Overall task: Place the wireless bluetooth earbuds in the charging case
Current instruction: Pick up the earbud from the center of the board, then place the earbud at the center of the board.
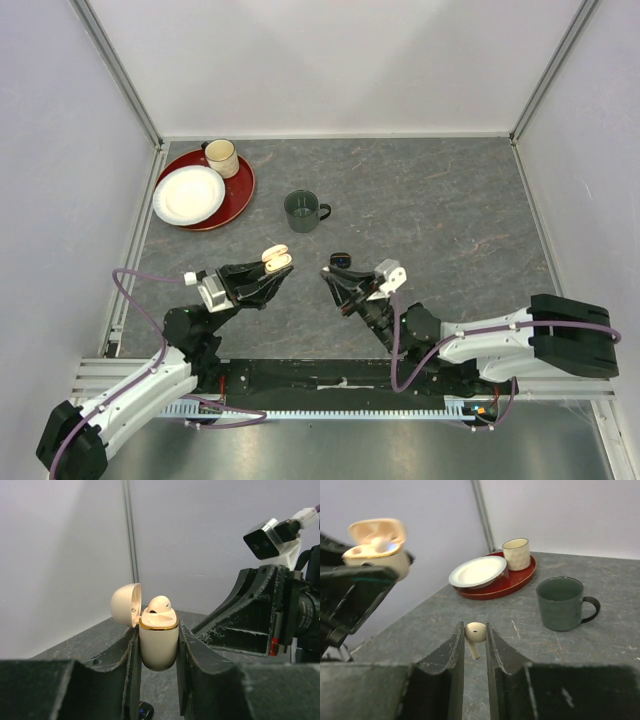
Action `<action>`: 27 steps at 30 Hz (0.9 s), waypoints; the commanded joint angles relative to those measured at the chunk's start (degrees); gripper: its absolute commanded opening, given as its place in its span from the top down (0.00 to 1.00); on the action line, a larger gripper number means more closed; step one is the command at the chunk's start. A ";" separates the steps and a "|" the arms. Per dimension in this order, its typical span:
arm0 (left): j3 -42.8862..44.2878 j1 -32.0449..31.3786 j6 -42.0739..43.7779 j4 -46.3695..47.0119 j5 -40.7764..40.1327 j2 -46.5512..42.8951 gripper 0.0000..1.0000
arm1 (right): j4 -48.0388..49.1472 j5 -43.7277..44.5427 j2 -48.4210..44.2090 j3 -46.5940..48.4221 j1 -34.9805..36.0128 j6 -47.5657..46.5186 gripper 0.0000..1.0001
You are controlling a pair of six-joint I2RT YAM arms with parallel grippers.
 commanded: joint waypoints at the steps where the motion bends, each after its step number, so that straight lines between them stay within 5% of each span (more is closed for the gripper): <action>1: 0.31 0.08 -0.73 4.02 -0.74 0.80 0.98 | 27.73 -6.49 2.21 5.00 2.05 -8.15 1.00; 12: -0.04 0.08 -1.26 3.58 -0.83 0.10 0.98 | 20.63 1.77 -2.35 4.84 2.67 -6.93 1.00; 27: 0.31 0.08 -3.63 7.45 0.66 5.63 0.98 | 13.76 -7.71 -4.82 11.25 2.49 -6.67 1.00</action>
